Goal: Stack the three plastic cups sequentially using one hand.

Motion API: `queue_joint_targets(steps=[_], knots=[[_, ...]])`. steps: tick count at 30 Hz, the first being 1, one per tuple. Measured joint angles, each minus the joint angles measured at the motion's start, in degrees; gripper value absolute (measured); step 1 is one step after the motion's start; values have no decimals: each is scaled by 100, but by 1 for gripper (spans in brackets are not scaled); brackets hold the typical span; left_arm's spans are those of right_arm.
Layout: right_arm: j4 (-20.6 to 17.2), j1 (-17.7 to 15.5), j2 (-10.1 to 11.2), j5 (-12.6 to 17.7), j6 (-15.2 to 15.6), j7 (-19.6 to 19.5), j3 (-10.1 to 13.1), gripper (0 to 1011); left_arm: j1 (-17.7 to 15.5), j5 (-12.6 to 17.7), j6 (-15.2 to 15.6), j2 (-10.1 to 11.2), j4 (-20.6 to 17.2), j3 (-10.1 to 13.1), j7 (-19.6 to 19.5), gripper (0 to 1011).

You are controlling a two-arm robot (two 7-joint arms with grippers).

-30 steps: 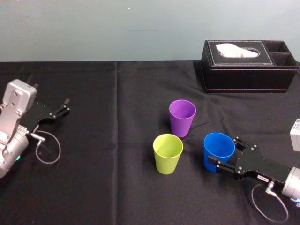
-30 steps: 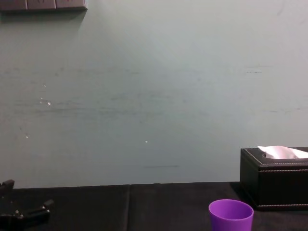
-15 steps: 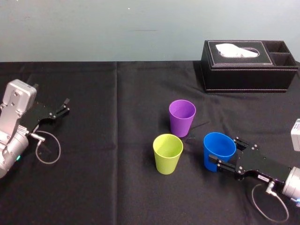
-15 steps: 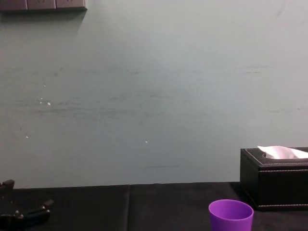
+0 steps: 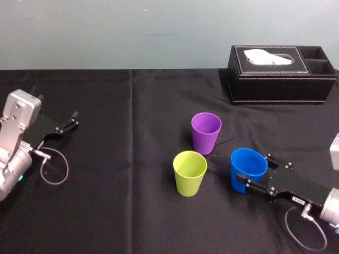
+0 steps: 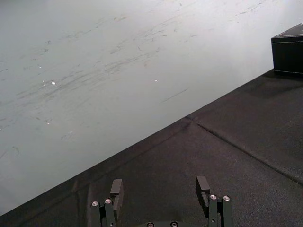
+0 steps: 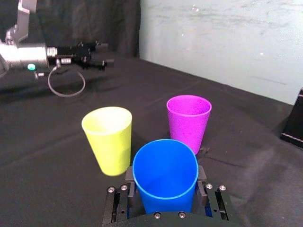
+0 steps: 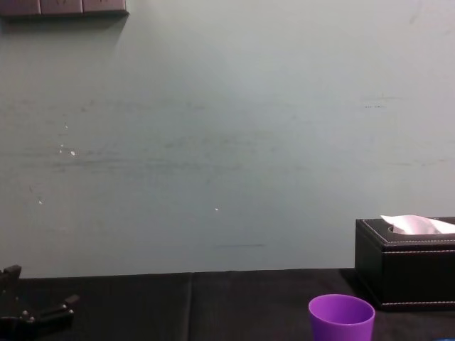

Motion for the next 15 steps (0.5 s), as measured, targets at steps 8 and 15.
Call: queue_joint_targets(steps=[8,15], knots=[[-685,-490,180,421,311,-281,481,730,0,0,0,0,0,0,0,1012],[-1263,-937,377,685,445,-414,881,730,0,0,0,0,0,0,0,1011]])
